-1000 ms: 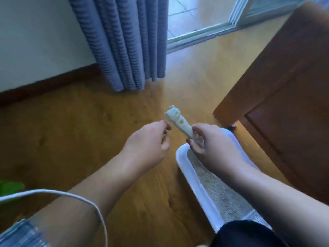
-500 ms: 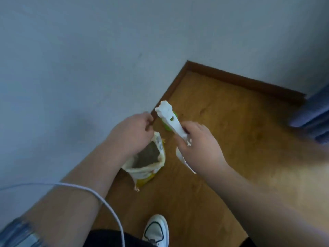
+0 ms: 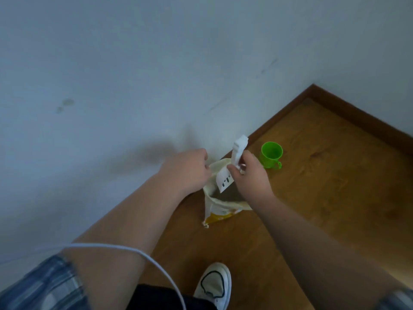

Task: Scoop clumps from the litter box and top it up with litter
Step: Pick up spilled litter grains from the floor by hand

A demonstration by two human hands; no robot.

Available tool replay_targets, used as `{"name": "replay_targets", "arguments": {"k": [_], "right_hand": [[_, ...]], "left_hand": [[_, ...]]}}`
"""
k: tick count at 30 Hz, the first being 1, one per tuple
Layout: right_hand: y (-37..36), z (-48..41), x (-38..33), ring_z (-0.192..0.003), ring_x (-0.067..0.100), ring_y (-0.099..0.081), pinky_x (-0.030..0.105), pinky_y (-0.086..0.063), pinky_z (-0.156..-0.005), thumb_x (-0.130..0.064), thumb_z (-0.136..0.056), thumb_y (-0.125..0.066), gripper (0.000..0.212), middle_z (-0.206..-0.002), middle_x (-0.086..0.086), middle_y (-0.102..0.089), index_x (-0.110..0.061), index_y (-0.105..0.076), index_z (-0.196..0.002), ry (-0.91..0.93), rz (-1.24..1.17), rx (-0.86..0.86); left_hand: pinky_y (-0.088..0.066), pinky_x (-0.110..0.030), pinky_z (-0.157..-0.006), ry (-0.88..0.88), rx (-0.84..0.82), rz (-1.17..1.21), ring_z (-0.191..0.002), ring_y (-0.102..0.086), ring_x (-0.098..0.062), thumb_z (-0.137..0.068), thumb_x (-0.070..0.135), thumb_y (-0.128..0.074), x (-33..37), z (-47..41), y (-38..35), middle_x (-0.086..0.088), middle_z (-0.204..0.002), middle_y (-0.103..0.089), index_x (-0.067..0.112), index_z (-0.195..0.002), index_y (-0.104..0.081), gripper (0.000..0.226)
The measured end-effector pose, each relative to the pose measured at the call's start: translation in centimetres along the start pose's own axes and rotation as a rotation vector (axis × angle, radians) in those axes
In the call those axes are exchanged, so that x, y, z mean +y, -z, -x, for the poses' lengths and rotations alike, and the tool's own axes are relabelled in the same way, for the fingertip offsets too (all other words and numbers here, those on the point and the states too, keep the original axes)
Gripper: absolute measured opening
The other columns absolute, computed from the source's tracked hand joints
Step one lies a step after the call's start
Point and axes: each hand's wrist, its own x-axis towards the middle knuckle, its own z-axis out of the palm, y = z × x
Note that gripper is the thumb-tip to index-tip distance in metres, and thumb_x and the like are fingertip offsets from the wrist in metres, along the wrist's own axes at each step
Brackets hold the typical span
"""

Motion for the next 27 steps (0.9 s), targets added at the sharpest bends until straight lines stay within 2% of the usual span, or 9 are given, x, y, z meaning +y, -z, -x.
{"name": "replay_targets", "arguments": {"k": [4,7,9,15,19,22,27], "right_hand": [[-2.4,-0.9,1.8,-0.100,0.020,-0.064,0.043,-0.056,-0.086,-0.037,-0.095,-0.055,0.030,-0.112,-0.001,-0.065,-0.024,-0.056,-0.122,-0.152,0.134,-0.141],[-2.7,-0.7,2.2,-0.111,0.023,-0.062,0.045,-0.054,-0.093,-0.037,-0.094,-0.058,0.048,-0.127,0.001,-0.063,-0.026,-0.048,-0.139,-0.242,0.097,-0.165],[-2.2,-0.6,2.3,-0.115,0.022,-0.060,0.042,-0.053,-0.095,-0.031,-0.094,-0.060,0.050,-0.131,0.001,-0.060,-0.025,-0.046,-0.141,-0.242,0.076,-0.171],[2.8,1.1,3.4,-0.121,0.019,-0.052,0.038,-0.049,-0.099,-0.030,-0.096,-0.055,0.043,-0.130,0.000,-0.057,-0.021,-0.050,-0.138,-0.098,0.161,-0.074],[7.8,3.9,5.7,-0.132,0.021,-0.042,0.038,-0.040,-0.107,-0.030,-0.097,-0.049,0.048,-0.139,0.001,-0.052,-0.022,-0.044,-0.144,-0.100,0.342,0.020],[11.9,6.3,8.6,-0.141,0.021,-0.033,0.040,-0.035,-0.114,-0.035,-0.098,-0.046,0.053,-0.148,-0.001,-0.045,-0.027,-0.035,-0.149,-0.219,0.507,0.072],[18.2,10.7,13.9,-0.146,0.021,-0.027,0.041,-0.031,-0.117,-0.041,-0.100,-0.043,0.056,-0.156,-0.004,-0.037,-0.028,-0.029,-0.153,-0.464,0.574,0.153]], "left_hand": [[-0.052,-0.042,-0.089,-0.018,-0.010,-0.039,-0.108,-0.058,-0.023,-0.096,0.037,-0.043,0.1,-0.2,0.0,-0.001,-0.123,-0.061,0.025,-0.128,-0.052,0.035],[-0.053,-0.043,-0.088,-0.052,0.010,-0.046,-0.106,-0.059,-0.023,-0.096,0.036,-0.044,0.6,-0.6,0.1,-0.001,-0.120,-0.062,0.023,-0.125,-0.053,0.034],[-0.054,-0.043,-0.087,-0.074,0.023,-0.048,-0.104,-0.060,-0.022,-0.096,0.035,-0.043,0.9,-0.9,-0.1,-0.001,-0.119,-0.063,0.024,-0.125,-0.054,0.033],[-0.054,-0.040,-0.081,-0.212,-0.016,-0.072,-0.099,-0.060,-0.021,-0.097,0.034,-0.047,4.3,-2.5,-1.5,-0.001,-0.116,-0.062,0.024,-0.130,-0.050,0.034],[-0.050,-0.047,-0.095,-0.408,0.001,-0.095,-0.118,-0.054,-0.028,-0.093,0.033,-0.048,9.8,-4.2,-3.1,-0.005,-0.133,-0.056,0.023,-0.138,-0.044,0.046],[-0.043,-0.049,-0.104,-0.588,0.000,-0.146,-0.132,-0.044,-0.029,-0.095,0.033,-0.046,15.4,-5.2,-4.8,-0.007,-0.146,-0.047,0.020,-0.147,-0.035,0.054],[-0.036,-0.049,-0.111,-0.797,-0.078,-0.174,-0.141,-0.032,-0.030,-0.097,0.038,-0.043,25.3,-6.0,-9.7,-0.007,-0.157,-0.033,0.022,-0.151,-0.027,0.058]]}}
